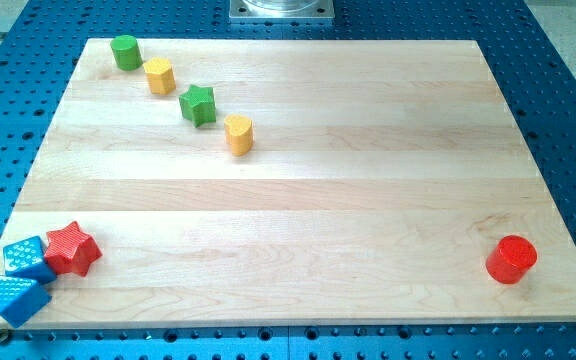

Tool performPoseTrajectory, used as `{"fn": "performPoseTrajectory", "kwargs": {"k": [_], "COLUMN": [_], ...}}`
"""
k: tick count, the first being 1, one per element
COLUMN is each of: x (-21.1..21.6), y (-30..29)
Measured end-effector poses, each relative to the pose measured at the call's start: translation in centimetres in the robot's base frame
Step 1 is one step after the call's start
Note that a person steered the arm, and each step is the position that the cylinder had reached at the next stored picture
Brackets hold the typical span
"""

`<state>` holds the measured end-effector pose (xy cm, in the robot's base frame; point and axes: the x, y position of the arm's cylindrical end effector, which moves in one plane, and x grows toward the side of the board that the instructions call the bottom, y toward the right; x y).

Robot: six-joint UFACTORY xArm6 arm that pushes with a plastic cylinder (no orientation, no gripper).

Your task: Move the red circle into the red star

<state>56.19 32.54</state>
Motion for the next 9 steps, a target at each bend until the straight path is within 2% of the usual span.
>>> {"fn": "performPoseTrajectory", "kwargs": {"k": [1, 2, 3, 4, 5, 7, 9], "x": [0.6, 2.2, 3.9, 3.7, 2.6, -2.4, 0.0], "y": [-6.9, -11.0, -11.2, -14.9, -19.1, -21.4, -36.6]}}
